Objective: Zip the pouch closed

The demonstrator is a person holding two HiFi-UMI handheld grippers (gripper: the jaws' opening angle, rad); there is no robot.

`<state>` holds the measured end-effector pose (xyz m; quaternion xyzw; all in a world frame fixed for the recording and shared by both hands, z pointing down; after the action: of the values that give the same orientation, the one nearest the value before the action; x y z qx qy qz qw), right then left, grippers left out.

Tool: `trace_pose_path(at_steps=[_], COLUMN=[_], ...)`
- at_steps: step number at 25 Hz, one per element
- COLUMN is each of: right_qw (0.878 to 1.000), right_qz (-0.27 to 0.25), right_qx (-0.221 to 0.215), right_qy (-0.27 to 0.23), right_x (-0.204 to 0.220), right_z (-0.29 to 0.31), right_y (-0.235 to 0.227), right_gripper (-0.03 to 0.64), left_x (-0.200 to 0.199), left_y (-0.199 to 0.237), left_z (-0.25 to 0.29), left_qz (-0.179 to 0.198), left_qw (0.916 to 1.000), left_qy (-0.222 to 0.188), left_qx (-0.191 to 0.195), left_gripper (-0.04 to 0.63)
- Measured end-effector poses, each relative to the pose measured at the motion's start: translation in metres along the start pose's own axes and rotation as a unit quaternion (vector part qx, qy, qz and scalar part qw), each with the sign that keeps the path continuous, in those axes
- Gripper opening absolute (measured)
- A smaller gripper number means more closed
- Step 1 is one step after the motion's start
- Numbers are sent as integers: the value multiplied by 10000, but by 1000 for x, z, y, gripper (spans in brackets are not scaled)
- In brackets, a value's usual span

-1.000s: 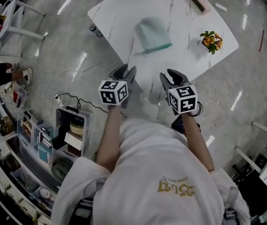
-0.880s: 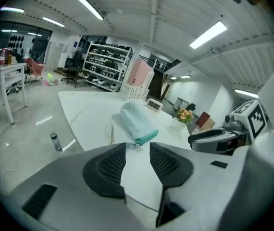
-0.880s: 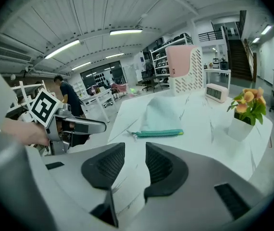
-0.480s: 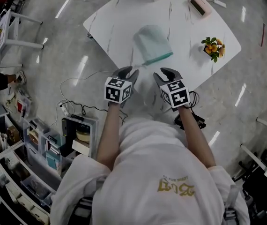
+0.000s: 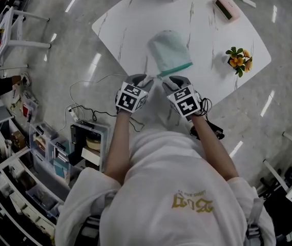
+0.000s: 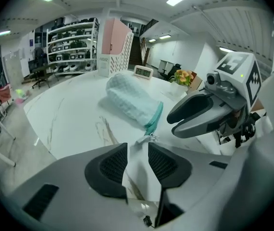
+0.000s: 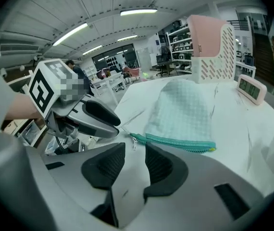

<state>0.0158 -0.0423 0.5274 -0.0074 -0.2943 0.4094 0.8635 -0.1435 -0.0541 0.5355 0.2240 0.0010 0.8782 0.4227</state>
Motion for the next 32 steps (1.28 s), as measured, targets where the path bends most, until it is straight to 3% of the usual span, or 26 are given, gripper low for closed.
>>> trace_pose_path(at_steps=[13,32], right_qw=[9989,9973], right_qz=[-327,-663], right_qx=[99,104], right_qy=[312,284], right_x=[-6,-10], right_z=[31,40], right_y=[3,7], right_gripper=[114,78], left_x=[-14,-19], left_y=[2,3], left_z=[14,21], left_qz=[633,768], left_qw=[9973,9959], left_qy=[339,479], left_qx=[176,14], left_gripper=[146,135])
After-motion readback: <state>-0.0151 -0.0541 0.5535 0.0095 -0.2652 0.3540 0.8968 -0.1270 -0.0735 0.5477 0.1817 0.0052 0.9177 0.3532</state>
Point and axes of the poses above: the fingertips, and each gripper's own axes: z forward along the fingers, y to its left, x out of its underside, the point moved 9 cm from there along -z, backward along the fingers, and after that the axes turned 12 degrees about y, right-handed, at the moved point
